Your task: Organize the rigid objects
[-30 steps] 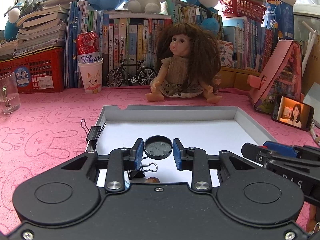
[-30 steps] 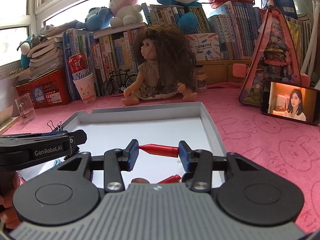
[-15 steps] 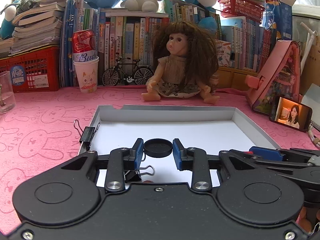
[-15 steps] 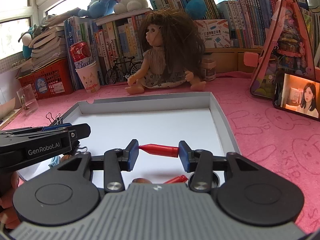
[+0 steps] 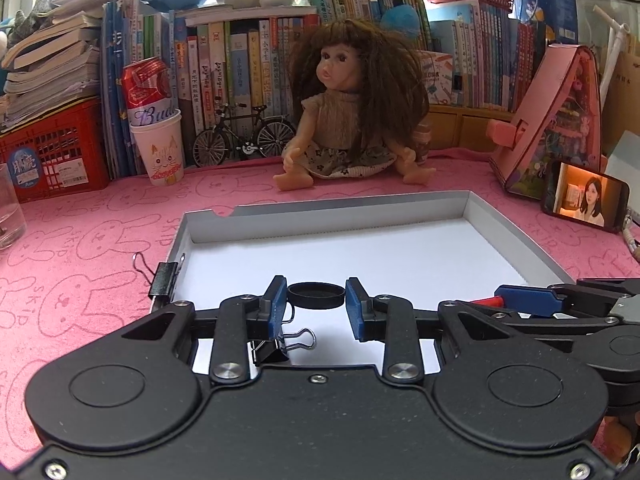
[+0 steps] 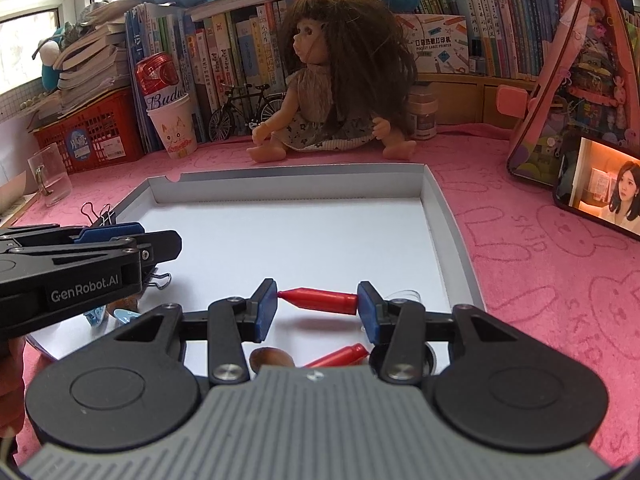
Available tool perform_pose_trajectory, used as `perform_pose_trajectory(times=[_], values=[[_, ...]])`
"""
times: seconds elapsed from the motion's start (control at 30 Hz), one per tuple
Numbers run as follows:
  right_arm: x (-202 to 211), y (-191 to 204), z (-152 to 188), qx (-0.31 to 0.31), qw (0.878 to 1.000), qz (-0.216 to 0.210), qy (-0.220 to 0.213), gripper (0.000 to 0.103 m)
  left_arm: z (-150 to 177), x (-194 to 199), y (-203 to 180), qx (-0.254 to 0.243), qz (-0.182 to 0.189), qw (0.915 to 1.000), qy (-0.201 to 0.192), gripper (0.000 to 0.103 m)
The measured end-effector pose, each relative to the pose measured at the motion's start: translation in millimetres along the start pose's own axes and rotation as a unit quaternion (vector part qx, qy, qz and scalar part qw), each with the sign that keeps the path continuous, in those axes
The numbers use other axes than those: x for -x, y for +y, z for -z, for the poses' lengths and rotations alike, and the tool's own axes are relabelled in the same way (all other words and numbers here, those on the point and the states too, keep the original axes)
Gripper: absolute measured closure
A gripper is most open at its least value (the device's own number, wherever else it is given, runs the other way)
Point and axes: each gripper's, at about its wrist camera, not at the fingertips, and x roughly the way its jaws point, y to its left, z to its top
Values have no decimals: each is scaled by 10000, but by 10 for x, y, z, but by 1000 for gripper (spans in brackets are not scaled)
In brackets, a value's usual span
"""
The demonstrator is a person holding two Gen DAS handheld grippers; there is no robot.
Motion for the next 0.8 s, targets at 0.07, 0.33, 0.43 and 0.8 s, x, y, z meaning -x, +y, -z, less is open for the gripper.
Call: perform_pose_trajectory(times=[0.07, 0.33, 0.43, 0.8], values=[[-6, -4, 1, 23, 10000, 22, 38, 54, -28, -18, 0, 27, 29, 10000, 55, 73], [-12, -23, 3, -48, 10000, 4, 82, 52, -24, -30, 6, 68, 27, 9999, 82, 73], [-3, -26, 6, -73, 10000, -8, 67, 50, -19, -18, 10, 118, 57, 9999, 101, 67], [141, -71, 9, -142, 9998, -26, -123, 36, 25, 136, 2, 108, 126, 9999, -22, 48]])
